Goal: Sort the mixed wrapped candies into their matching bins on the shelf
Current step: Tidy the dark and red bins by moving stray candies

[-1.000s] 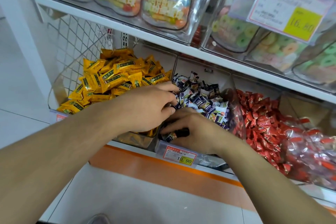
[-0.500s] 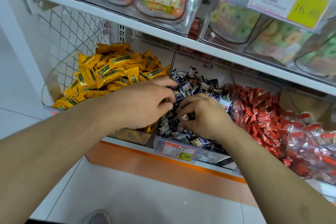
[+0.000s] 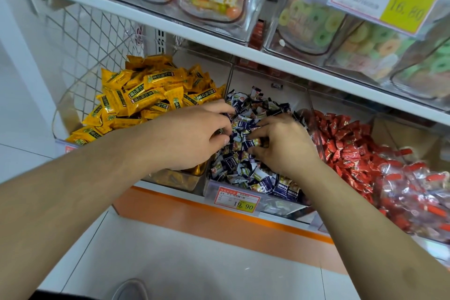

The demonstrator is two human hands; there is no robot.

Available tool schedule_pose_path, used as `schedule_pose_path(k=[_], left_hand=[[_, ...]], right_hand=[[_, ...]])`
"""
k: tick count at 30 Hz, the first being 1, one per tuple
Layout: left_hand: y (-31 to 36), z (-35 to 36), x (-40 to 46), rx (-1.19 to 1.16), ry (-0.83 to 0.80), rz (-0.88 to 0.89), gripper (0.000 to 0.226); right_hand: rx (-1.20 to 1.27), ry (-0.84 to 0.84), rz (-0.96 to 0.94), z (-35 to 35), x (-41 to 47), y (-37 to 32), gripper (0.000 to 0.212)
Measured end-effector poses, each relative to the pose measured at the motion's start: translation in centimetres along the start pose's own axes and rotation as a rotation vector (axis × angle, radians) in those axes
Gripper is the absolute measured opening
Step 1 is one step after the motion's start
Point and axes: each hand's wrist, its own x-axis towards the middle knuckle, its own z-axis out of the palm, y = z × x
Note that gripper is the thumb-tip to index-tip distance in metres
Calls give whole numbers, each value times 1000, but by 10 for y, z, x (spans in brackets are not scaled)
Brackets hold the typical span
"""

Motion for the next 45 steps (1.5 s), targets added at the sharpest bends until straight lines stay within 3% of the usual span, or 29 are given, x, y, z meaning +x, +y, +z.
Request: schedule_pose_path(k=[8,11,15,18,20,23,28,34,39,43,45], left_hand=[[2,0,0,23,4,-1,27],[3,-1,0,31,0,-5,27],[3,0,0,44,-9,-5,28],[2,1,0,28,-17,-1,28],[2,1,0,18,-15,7,28],[2,1,0,14,-17,11,28],[4,5,1,26,11,35,30],[4,-13,-19,-51,80,78,31],[-30,-44,-43,-121,337,-33,38],[-54,-20,-49,97,37,-175,69],[-58,-8,-43,148,38,-196,77]], right_hand=[[27,5,29,2,-2,0,30],[225,-16,14,0,-3,1,34],[526,82,64,-15,-9,-7,31],[308,187,148,-9,-7,-6,36],[134,109,252,-2,-7,-8,54],[272,-129,336,8,-10,-21,79],[601,-233,264,-3,-12,-33,76],[531,-65,102,-21,-21,-34,69],[480,95,123,-32,-29,-39,58],[481,136,110,-37,-36,-47,55],[482,127,96,-38,-38,-52,56]])
